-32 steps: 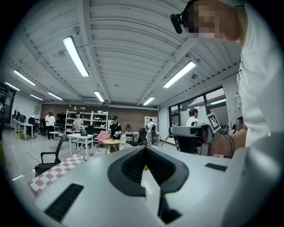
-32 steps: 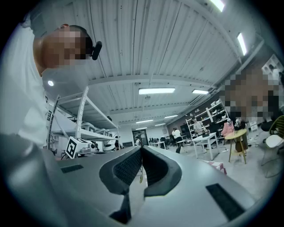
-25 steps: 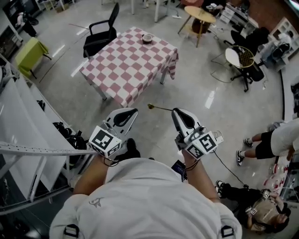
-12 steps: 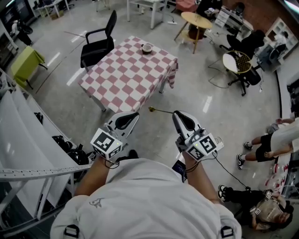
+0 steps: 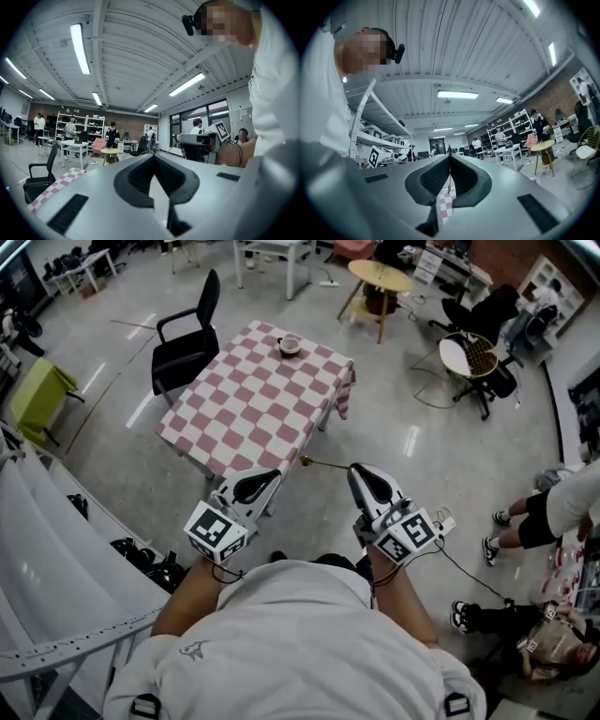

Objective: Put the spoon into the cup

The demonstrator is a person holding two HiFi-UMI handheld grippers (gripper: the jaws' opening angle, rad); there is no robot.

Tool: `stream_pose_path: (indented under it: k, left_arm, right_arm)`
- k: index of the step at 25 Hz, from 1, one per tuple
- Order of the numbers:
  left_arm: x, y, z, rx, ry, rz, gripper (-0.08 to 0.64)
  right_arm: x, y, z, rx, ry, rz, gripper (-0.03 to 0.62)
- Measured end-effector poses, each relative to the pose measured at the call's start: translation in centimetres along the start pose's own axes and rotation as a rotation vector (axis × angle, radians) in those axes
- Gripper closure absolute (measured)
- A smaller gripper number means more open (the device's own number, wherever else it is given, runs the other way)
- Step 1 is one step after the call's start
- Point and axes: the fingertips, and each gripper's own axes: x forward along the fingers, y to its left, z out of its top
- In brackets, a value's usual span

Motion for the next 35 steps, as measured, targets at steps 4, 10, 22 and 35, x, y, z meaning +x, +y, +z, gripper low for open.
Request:
stream_pose_path:
  k: [4,10,22,35]
  left_arm:
    - [0.4,1.1,-0.2,-0.004,0.001,-0.015,0.546]
    - [1.9,2.9,-0.5,-0.028,0.0,-0.005,0.546]
    - [11.9,3.6,-0.4,-0.034,0.024,-0.031,0.546]
    - [28.1,2.2,0.8,-0.025,-0.005,-0.03,0.546]
  right_arm:
    - [1.1,-0.9,-0.5,0.011,0.01,-0.017,0.558]
    - [2.7,-2.7,-0.3,0.012,0.009,-0.009,0.558]
    - [2.4,-12.5,1.3,0.028,0.006,-0.009,0.558]
    - [-1.6,-26.6,4.8,0.008,0.011,0.007,0.558]
